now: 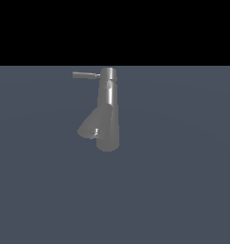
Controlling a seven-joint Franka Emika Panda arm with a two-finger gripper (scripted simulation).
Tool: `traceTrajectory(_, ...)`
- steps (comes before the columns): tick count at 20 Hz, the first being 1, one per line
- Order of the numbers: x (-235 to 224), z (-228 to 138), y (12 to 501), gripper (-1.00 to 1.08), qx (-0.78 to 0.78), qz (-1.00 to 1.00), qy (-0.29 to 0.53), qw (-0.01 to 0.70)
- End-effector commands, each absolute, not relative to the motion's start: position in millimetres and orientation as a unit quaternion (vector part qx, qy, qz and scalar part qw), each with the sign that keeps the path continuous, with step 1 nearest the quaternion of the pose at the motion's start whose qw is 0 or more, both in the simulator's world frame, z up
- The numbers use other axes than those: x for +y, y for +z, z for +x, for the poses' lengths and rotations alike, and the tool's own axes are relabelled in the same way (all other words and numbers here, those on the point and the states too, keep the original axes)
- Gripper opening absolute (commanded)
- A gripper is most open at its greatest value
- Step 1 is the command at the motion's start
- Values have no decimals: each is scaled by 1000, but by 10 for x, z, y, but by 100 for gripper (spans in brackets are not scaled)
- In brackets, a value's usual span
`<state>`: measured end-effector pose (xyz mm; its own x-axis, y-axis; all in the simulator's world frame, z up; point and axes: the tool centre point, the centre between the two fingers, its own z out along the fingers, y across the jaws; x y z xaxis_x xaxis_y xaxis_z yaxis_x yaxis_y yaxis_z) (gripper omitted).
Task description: Turn on the faucet by rotating a designated handle.
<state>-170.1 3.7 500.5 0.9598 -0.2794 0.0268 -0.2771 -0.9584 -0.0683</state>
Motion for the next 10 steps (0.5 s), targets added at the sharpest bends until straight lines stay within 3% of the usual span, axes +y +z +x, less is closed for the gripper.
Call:
traceTrajectory(1,71,-1555,4958,-100,170,-985,-14,36)
traceTrajectory(10,207,-1043,4734,-100,273,-961,2,44)
